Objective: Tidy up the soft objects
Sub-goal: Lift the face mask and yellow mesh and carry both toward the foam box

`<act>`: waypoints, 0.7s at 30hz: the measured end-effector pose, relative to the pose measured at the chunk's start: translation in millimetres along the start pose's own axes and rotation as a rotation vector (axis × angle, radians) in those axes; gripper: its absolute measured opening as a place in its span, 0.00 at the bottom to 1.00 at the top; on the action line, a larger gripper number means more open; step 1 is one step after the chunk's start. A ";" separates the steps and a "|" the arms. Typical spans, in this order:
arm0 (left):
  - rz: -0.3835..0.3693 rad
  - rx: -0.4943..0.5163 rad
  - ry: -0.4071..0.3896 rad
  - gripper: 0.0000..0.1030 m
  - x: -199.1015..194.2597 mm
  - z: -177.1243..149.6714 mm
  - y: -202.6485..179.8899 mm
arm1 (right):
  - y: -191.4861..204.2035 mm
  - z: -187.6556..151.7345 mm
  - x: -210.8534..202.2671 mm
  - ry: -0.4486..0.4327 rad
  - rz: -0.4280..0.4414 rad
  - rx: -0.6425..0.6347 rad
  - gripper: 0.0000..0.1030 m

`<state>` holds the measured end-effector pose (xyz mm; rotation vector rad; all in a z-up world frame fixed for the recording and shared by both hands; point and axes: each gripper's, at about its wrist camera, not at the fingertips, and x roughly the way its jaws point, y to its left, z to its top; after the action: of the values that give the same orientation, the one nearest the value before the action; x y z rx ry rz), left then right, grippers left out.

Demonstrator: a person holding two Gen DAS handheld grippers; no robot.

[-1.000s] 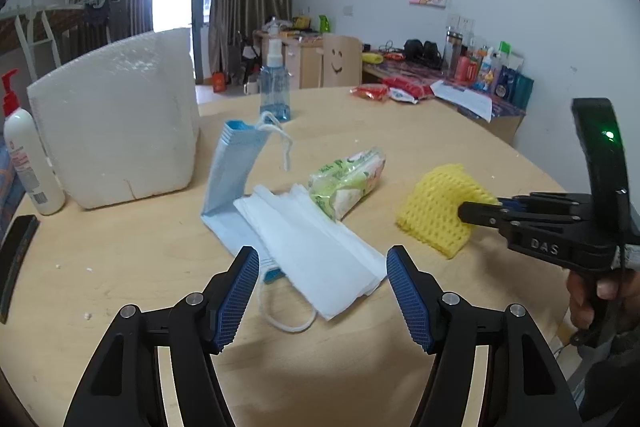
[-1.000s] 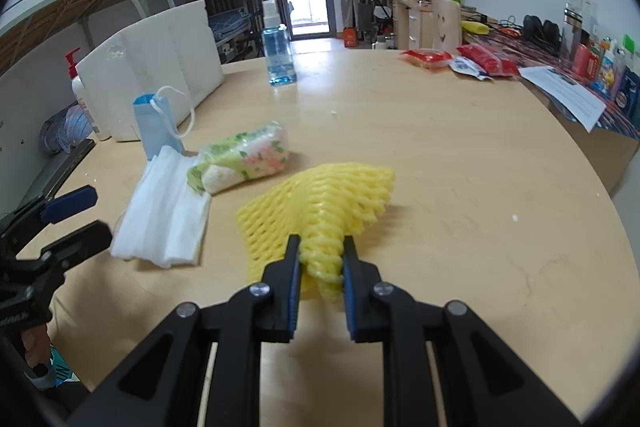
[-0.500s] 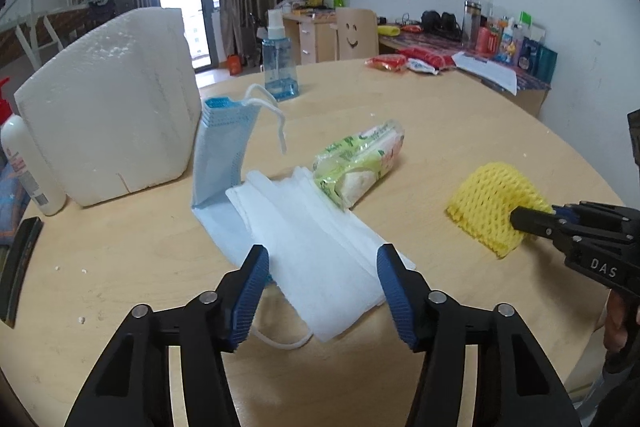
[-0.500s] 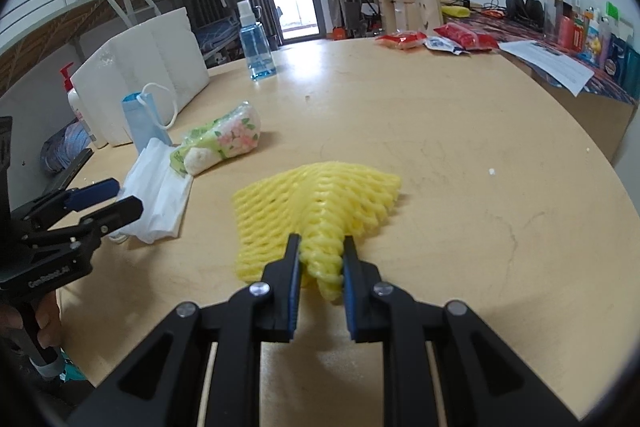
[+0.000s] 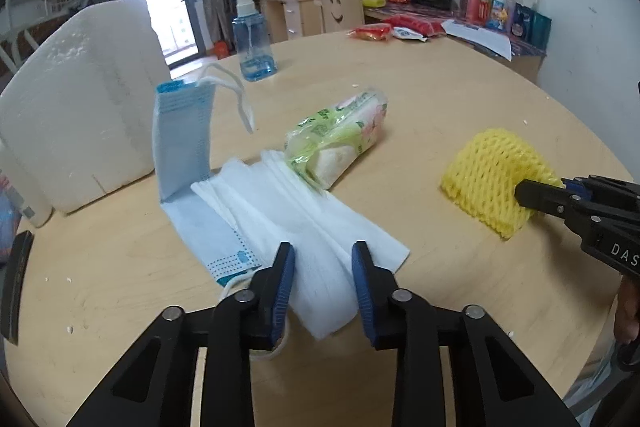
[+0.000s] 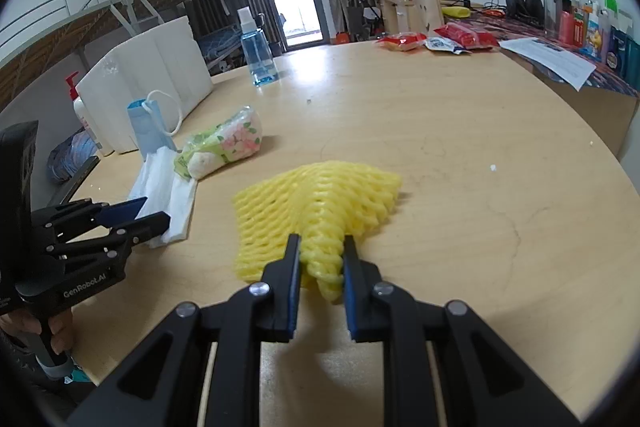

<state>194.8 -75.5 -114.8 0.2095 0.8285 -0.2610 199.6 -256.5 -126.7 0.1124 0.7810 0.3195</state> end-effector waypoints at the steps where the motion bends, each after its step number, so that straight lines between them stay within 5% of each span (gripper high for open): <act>1: -0.003 0.000 0.002 0.15 0.6 0.6 -0.7 | -0.4 -0.1 0.0 -0.001 0.002 0.001 0.21; 4: 0.014 0.007 0.005 0.05 0.9 1.8 -2.9 | -0.9 -0.6 0.0 -0.005 0.007 0.003 0.21; 21: -0.069 0.006 -0.172 0.04 -59.9 16.0 11.6 | 2.4 5.2 -14.7 -0.048 0.001 0.012 0.21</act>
<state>170.7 -60.3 -58.5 0.1616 0.6656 -0.3412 192.9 -259.0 -112.6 0.1313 0.7352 0.3119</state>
